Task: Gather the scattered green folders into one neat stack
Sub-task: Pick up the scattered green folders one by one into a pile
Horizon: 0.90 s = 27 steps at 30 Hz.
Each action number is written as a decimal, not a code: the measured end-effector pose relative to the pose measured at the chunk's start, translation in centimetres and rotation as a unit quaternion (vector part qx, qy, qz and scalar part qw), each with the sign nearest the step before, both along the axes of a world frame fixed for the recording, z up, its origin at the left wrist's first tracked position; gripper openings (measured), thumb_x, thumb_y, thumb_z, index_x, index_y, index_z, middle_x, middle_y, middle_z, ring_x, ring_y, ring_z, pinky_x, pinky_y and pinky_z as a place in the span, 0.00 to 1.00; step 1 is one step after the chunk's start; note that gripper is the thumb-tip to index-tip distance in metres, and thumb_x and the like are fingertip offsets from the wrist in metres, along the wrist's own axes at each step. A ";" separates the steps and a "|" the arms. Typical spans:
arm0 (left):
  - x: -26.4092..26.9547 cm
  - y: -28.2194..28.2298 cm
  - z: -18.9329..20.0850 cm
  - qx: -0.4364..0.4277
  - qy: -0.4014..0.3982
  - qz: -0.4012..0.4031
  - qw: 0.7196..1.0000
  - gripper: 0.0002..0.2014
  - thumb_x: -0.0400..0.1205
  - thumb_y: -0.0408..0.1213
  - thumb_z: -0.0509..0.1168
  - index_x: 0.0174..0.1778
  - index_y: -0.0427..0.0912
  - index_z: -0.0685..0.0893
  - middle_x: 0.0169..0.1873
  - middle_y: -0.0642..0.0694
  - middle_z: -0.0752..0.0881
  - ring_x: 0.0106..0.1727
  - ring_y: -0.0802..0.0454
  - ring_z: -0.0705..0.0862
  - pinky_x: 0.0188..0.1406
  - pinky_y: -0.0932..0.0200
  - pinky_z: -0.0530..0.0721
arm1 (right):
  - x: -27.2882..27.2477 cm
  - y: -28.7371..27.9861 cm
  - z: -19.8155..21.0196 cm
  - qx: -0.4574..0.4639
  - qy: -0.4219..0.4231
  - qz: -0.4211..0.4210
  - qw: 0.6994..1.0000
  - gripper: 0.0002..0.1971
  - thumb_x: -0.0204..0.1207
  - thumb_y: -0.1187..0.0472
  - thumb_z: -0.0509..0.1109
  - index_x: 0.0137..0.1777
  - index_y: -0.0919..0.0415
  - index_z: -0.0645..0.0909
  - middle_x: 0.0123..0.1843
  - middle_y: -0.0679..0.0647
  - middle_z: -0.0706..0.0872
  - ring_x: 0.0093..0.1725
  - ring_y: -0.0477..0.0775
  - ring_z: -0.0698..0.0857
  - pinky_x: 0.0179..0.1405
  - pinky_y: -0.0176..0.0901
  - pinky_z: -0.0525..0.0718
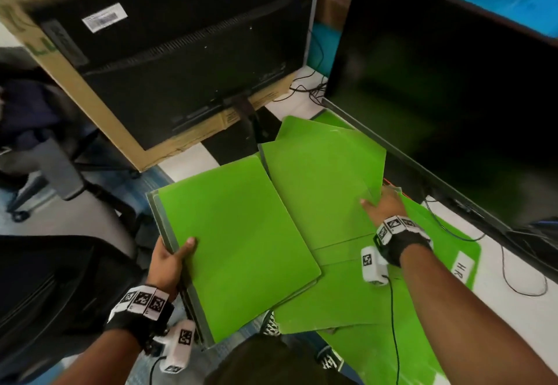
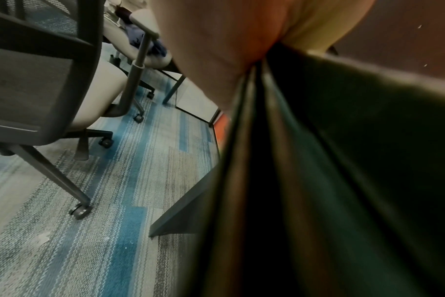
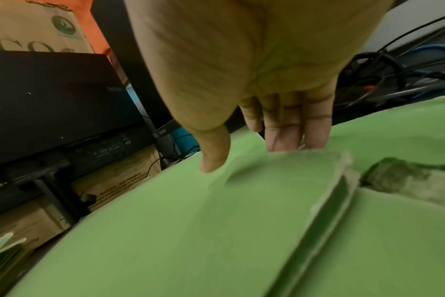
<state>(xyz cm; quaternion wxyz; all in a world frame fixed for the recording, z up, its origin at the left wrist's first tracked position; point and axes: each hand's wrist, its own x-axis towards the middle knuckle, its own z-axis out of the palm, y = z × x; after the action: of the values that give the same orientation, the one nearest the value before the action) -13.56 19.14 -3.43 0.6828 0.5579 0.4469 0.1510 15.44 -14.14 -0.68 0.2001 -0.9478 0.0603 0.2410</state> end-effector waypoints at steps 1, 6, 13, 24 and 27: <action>-0.3 0.1 -0.2 0.000 0.001 0.003 1.000 0.16 0.80 0.25 0.67 0.62 0.43 0.79 0.50 0.38 0.88 0.39 0.48 0.89 0.33 0.54 0.90 | 0.4 0.0 0.2 0.005 -0.002 -0.007 1.000 0.43 0.72 0.46 0.73 0.80 0.65 0.58 0.80 0.64 0.65 0.77 0.69 0.69 0.74 0.64 0.70; -1.0 -0.1 -1.6 -0.022 0.010 0.023 0.999 0.19 0.80 0.26 0.67 0.66 0.38 0.77 0.55 0.33 0.87 0.46 0.42 0.87 0.42 0.47 0.90 | 0.2 0.4 -0.1 0.012 0.017 -0.024 0.999 0.48 0.68 0.50 0.79 0.81 0.65 0.55 0.77 0.66 0.71 0.73 0.69 0.74 0.69 0.59 0.74; -0.3 0.6 -1.0 -0.019 -0.003 0.008 1.000 0.20 0.80 0.25 0.67 0.68 0.38 0.77 0.53 0.36 0.88 0.46 0.40 0.87 0.38 0.51 0.91 | -0.3 -2.3 -0.3 0.095 0.028 -0.120 0.988 0.15 0.75 0.60 0.70 0.62 0.58 0.83 0.65 0.58 0.83 0.59 0.63 0.81 0.62 0.51 0.76; -0.4 2.7 -2.0 -0.035 0.006 0.025 0.999 0.20 0.80 0.26 0.67 0.68 0.38 0.77 0.60 0.32 0.86 0.51 0.38 0.87 0.57 0.36 0.84 | 2.0 -0.6 3.0 0.112 0.032 -0.143 0.983 0.22 0.74 0.56 0.74 0.65 0.66 0.80 0.65 0.62 0.82 0.66 0.67 0.80 0.64 0.51 0.75; -0.6 2.8 -2.2 -0.037 0.014 0.033 0.999 0.19 0.80 0.26 0.67 0.68 0.37 0.76 0.60 0.31 0.85 0.54 0.36 0.86 0.61 0.31 0.81 | 2.9 0.2 3.1 0.121 0.040 -0.145 0.981 0.20 0.72 0.56 0.76 0.61 0.65 0.83 0.62 0.61 0.85 0.58 0.63 0.83 0.59 0.48 0.77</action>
<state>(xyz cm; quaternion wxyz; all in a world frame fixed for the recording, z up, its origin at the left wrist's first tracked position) -14.18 21.98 -5.60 0.6917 0.5190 0.4797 0.1487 18.31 -13.94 2.40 0.3432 -0.8875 0.1756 0.2522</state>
